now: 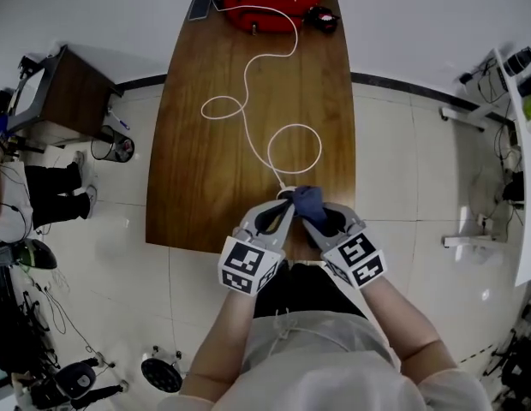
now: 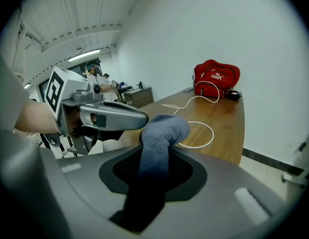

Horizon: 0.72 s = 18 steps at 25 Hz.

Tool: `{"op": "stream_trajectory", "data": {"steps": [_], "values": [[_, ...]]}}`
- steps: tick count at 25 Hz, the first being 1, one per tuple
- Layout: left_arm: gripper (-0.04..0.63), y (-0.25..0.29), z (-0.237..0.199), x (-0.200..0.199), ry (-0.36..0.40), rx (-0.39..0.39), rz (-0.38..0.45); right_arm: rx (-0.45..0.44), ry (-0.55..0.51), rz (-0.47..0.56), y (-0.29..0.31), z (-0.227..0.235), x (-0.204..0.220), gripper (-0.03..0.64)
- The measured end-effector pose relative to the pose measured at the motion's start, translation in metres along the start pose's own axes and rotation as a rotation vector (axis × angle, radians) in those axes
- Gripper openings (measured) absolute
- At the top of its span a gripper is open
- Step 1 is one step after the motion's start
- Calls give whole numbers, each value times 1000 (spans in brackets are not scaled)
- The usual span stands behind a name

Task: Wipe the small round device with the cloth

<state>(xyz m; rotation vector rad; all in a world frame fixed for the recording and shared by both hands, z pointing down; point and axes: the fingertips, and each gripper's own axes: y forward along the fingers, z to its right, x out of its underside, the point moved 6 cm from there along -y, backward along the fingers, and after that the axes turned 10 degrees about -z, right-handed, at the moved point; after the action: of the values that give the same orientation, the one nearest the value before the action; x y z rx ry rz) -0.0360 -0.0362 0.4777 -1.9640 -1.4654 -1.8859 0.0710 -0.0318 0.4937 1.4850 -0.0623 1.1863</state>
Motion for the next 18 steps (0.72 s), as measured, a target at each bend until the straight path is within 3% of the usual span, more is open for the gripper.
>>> {"op": "stream_trajectory", "data": {"steps": [3, 9, 12, 15, 18], "values": [[6, 7, -4, 6, 3, 29, -31, -15, 48, -46, 8, 4, 13, 120], [6, 5, -8, 2, -56, 59, -21, -146, 142, -192, 37, 13, 35, 118], [6, 5, -12, 2, -131, 108, 9, -150, 155, -261, 47, 15, 45, 118], [6, 5, -14, 3, -135, 133, 16, -143, 184, -318, 52, 20, 56, 118], [6, 7, -13, 5, -131, 138, 4, -96, 218, -270, 37, 35, 50, 118]]}}
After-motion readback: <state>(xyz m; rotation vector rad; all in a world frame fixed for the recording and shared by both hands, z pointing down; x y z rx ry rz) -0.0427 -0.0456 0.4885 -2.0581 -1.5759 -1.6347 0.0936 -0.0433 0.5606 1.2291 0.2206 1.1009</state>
